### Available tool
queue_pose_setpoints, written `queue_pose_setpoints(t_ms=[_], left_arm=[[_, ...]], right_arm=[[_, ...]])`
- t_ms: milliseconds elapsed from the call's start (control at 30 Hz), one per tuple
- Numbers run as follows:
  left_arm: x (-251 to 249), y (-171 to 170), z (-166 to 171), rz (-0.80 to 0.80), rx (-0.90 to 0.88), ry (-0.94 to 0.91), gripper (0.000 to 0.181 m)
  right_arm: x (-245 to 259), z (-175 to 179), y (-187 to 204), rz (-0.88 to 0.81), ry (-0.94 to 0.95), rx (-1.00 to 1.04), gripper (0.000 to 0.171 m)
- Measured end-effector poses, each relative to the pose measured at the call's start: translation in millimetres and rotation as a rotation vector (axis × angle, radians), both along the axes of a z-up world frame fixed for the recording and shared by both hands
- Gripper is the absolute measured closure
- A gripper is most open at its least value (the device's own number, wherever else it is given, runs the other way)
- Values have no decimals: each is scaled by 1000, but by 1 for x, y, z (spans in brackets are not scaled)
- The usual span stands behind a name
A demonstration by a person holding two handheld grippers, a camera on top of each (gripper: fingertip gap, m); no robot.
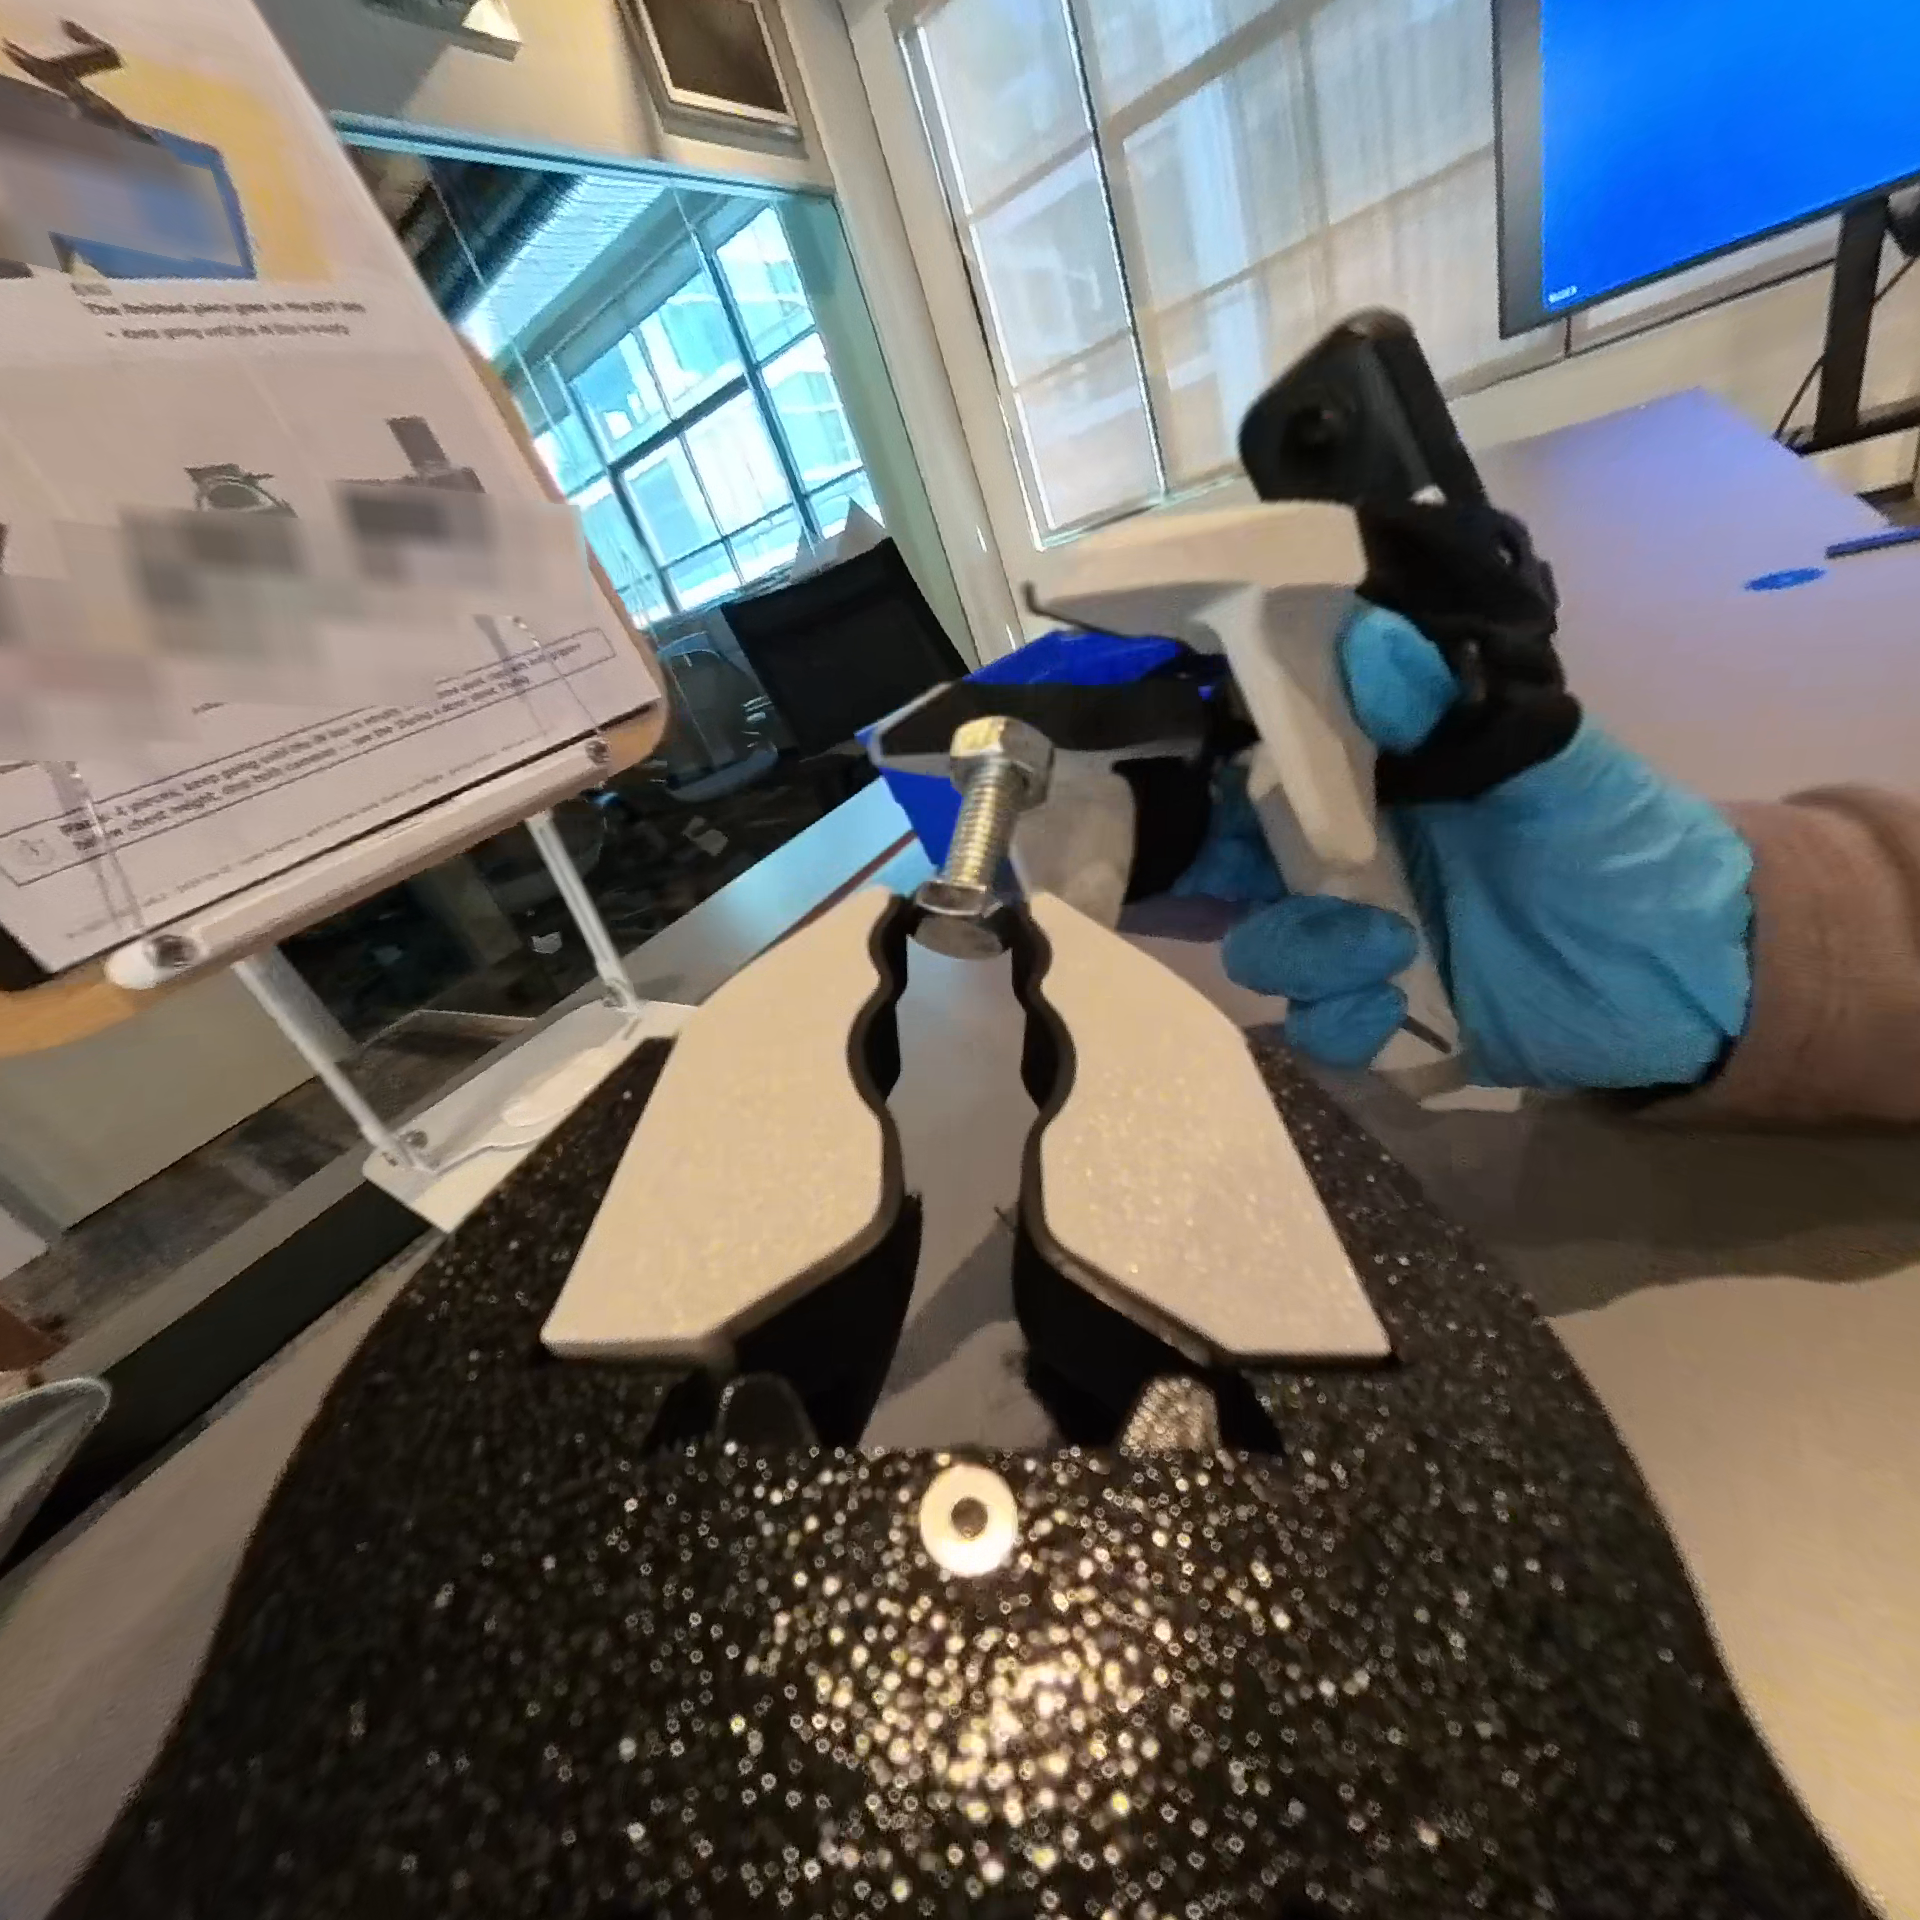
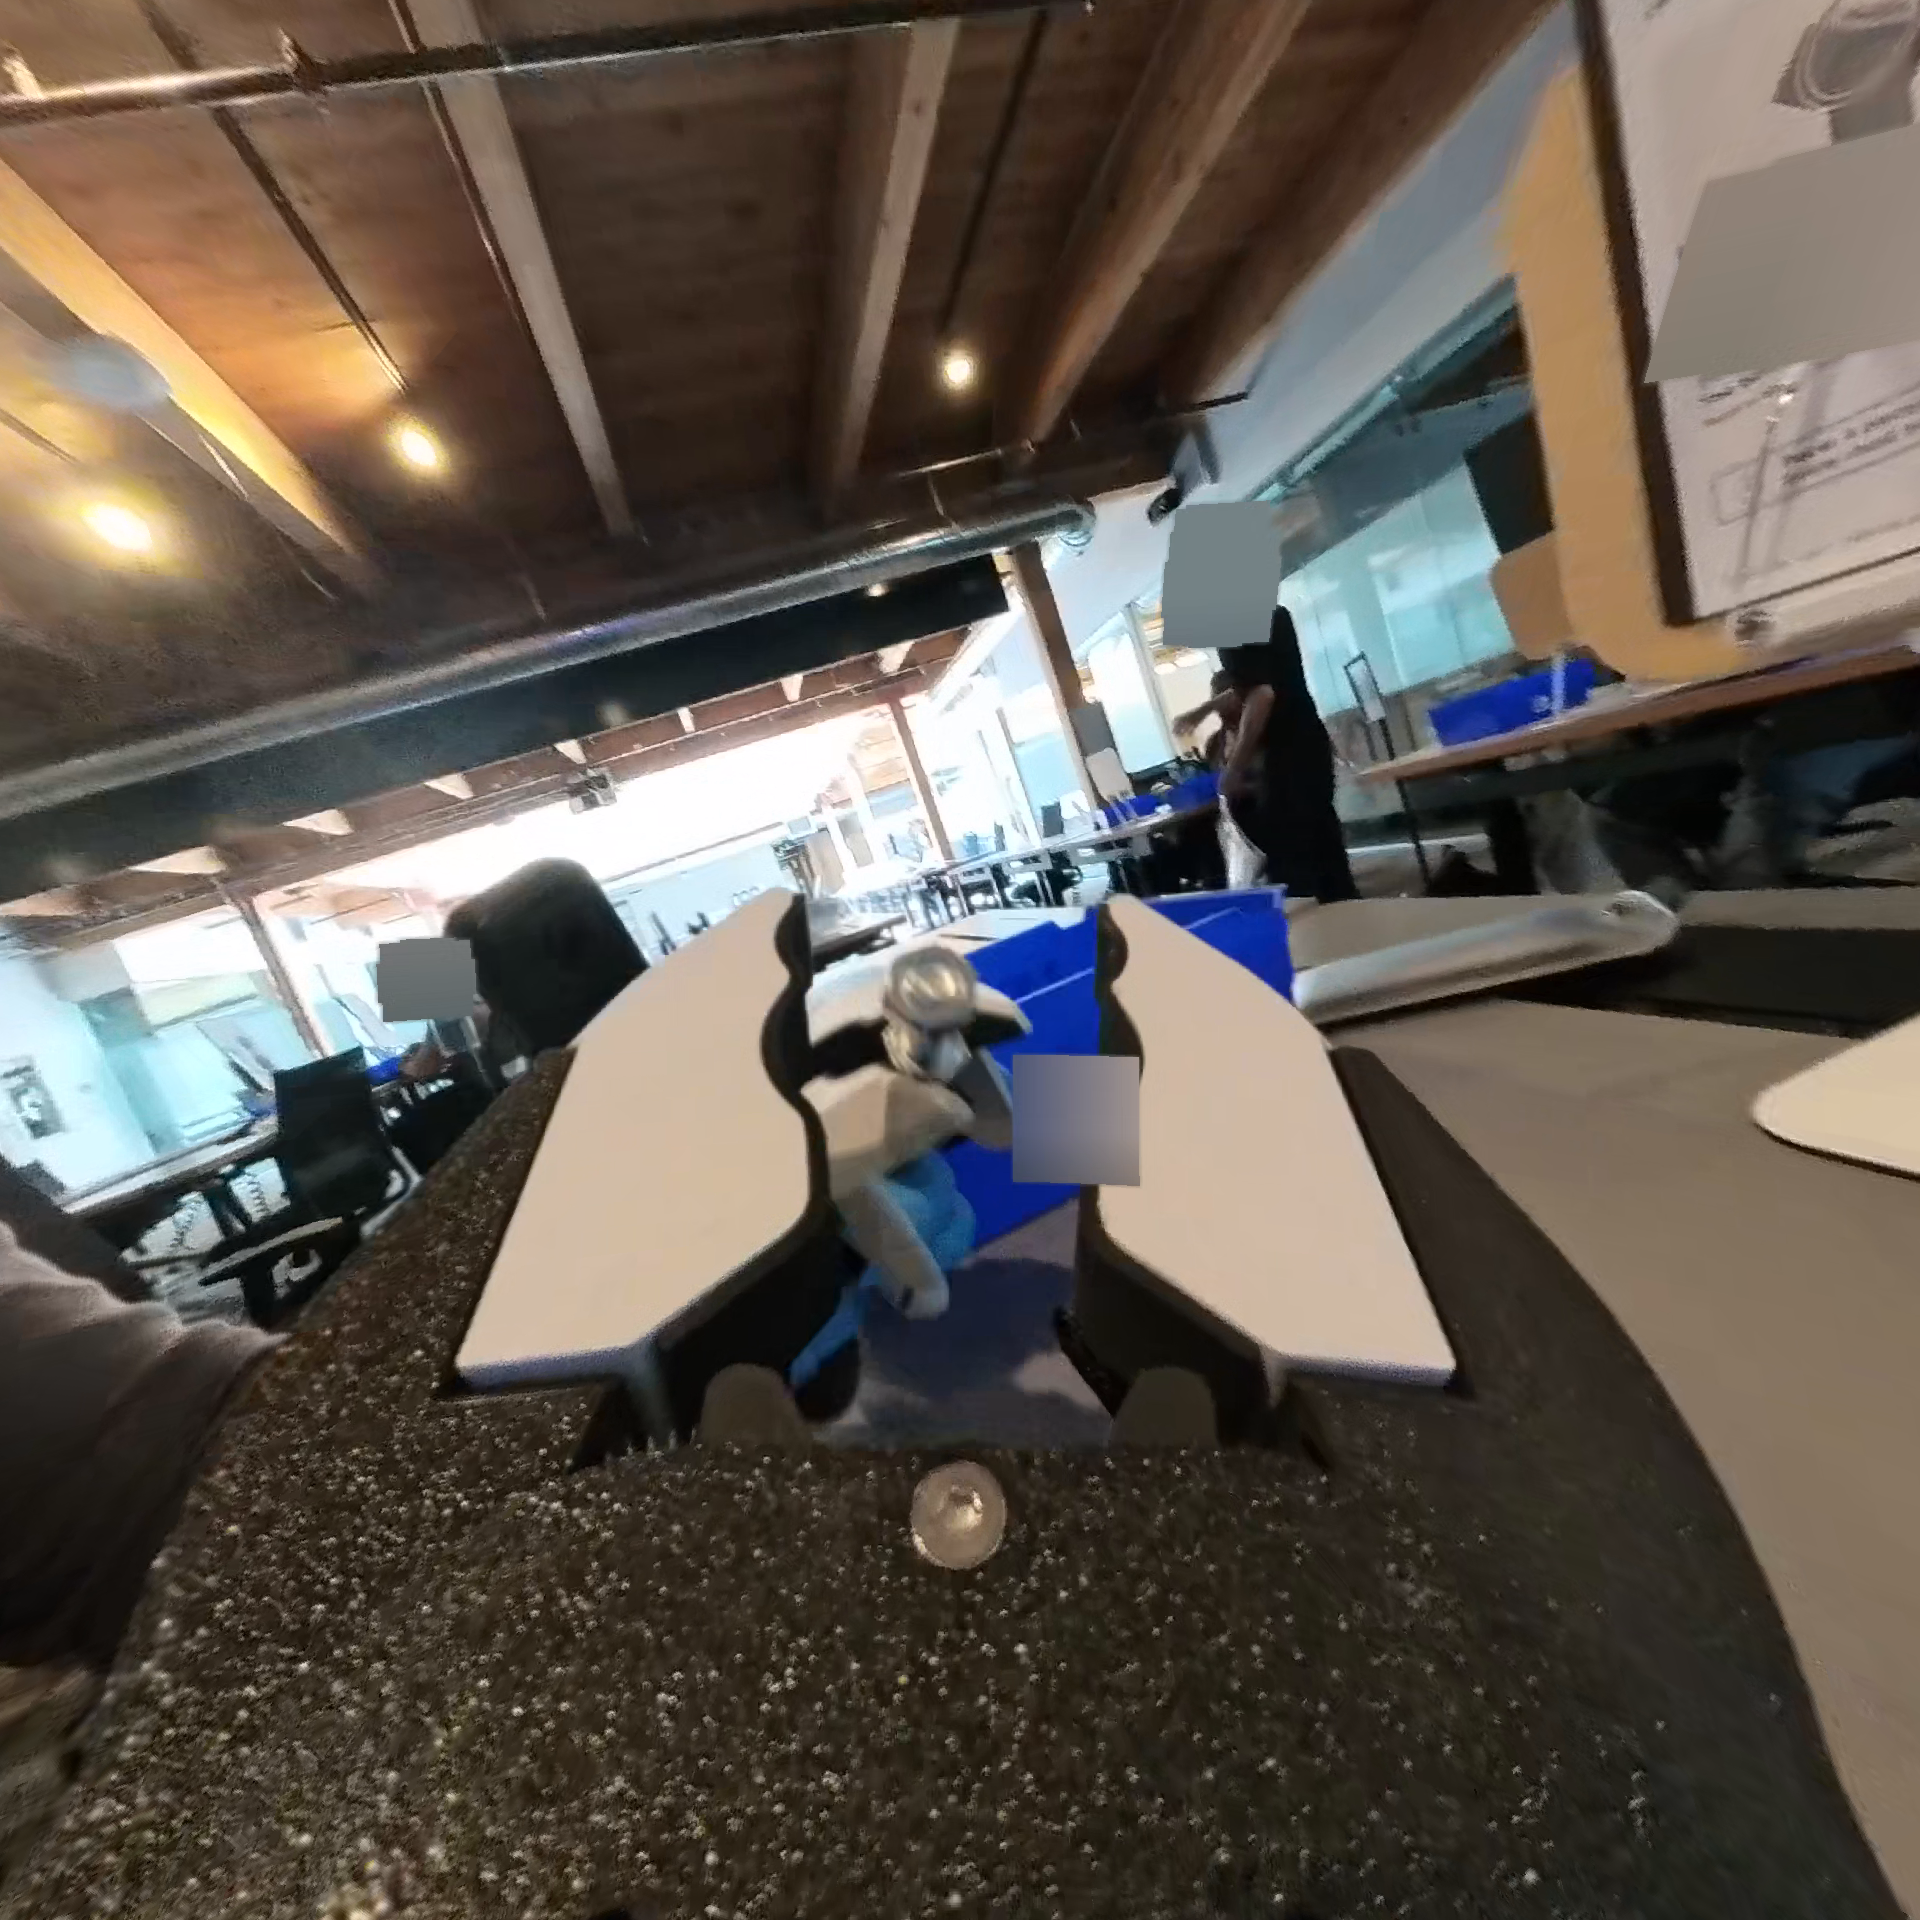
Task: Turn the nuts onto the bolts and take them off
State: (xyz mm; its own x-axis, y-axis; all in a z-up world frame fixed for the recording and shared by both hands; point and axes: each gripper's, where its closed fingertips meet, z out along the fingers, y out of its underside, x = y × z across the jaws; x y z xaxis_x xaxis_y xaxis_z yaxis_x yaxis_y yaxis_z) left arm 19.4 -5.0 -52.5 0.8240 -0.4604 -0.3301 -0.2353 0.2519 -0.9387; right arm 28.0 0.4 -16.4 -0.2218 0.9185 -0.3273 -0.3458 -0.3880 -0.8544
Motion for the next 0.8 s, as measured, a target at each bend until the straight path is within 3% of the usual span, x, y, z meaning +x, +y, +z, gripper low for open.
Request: queue_pose_setpoints(t_ms=[233,433,667,800], left_arm=[[-9,-4,12,-4,25,-77,162],[2,0,-3,-12,-9,14,162],[-9,-3,7,3,14,-31,162],[-7,0,-2,6,-11,29,162]], right_arm=[[0,-30,10,-22,-114,26,124],[-1,-1,2,46,17,-17,120],[0,-39,12,26,-139,7,125],[3,-15,12,60,-32,-21,121]])
